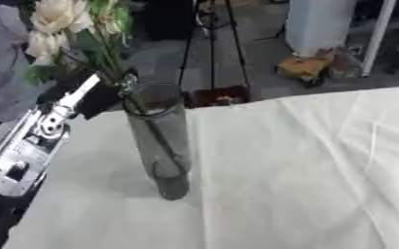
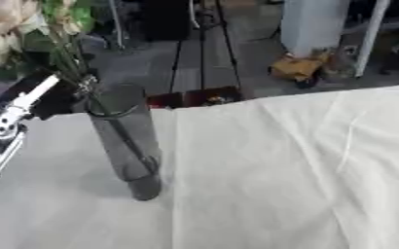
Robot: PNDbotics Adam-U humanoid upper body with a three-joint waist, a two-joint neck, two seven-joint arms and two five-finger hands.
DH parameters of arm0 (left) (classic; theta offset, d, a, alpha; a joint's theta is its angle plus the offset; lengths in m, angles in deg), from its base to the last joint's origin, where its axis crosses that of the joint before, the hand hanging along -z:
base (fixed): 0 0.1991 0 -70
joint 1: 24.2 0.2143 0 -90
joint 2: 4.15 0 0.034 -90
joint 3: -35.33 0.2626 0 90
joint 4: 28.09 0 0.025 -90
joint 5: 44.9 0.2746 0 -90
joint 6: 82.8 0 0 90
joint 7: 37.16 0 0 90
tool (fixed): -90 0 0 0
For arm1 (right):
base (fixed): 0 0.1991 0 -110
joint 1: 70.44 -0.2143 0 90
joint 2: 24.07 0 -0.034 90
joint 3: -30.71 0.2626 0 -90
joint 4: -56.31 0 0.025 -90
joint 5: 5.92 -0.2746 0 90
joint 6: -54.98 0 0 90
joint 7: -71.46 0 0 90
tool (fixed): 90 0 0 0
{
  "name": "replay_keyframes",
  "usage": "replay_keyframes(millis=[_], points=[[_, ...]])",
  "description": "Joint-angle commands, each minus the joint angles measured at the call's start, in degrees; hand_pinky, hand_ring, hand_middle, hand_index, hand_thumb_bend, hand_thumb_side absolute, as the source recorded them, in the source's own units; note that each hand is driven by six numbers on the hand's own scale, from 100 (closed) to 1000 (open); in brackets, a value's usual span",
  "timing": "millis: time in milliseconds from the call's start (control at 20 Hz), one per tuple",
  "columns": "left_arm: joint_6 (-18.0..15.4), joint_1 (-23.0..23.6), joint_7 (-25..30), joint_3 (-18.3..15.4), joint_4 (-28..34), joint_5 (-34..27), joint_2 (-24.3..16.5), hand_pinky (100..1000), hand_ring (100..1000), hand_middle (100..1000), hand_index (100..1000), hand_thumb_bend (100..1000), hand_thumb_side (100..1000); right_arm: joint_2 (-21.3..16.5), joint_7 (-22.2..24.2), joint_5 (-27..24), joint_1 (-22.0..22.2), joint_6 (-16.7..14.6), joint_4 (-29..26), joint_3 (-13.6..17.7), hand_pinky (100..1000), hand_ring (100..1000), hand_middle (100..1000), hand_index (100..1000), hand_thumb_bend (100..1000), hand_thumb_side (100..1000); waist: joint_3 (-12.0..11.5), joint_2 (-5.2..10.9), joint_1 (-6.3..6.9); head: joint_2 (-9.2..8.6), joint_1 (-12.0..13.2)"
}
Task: Arrange flowers into the vase.
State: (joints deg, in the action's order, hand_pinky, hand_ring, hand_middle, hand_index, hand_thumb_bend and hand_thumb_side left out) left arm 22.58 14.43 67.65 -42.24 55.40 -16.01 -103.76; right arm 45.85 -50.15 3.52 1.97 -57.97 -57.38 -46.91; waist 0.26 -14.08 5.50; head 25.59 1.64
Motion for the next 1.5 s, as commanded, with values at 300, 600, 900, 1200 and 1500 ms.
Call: replay_keyframes(millis=[300, 600, 900, 1200, 1500], points=[[-0.67, -0.14, 2.59, -1.09, 1.70, -0.73, -2.97, 760, 929, 964, 1000, 100, 1000, -1.30, -0.40, 0.63, -0.31, 0.02, -0.91, 0.86, 898, 1000, 820, 898, 100, 1000, -0.15, 1.13, -0.44, -0.34, -0.15], [-1.65, 0.47, 5.17, -1.34, 2.10, -2.37, -3.73, 772, 939, 973, 1000, 100, 1000, -1.33, -0.44, 0.65, -0.34, 0.06, -0.91, 0.86, 898, 1000, 820, 898, 100, 1000, -0.24, 1.11, -0.34, -0.35, -0.25], [-1.60, 1.29, 7.16, -1.83, 2.10, -4.03, -4.62, 776, 941, 973, 1000, 100, 1000, -1.34, -0.51, 0.67, -0.34, 0.05, -0.91, 0.89, 898, 1000, 820, 898, 100, 1000, -0.28, 1.11, -0.35, -0.36, -0.32], [-2.17, 1.72, 6.93, -2.16, 2.57, -5.38, -4.97, 773, 937, 971, 1000, 100, 1000, -1.21, -0.55, 0.68, -0.38, 0.11, -0.91, 0.92, 898, 1000, 820, 897, 100, 1000, -0.36, 1.05, -0.40, -0.61, -0.33], [-4.84, 1.67, 5.70, -2.29, 3.50, -9.57, -4.72, 779, 930, 971, 1000, 100, 1000, -1.17, -0.59, 0.71, -0.36, 0.16, -0.91, 0.94, 898, 1000, 820, 897, 100, 1000, -0.27, 0.92, -0.42, -0.80, -0.28]])
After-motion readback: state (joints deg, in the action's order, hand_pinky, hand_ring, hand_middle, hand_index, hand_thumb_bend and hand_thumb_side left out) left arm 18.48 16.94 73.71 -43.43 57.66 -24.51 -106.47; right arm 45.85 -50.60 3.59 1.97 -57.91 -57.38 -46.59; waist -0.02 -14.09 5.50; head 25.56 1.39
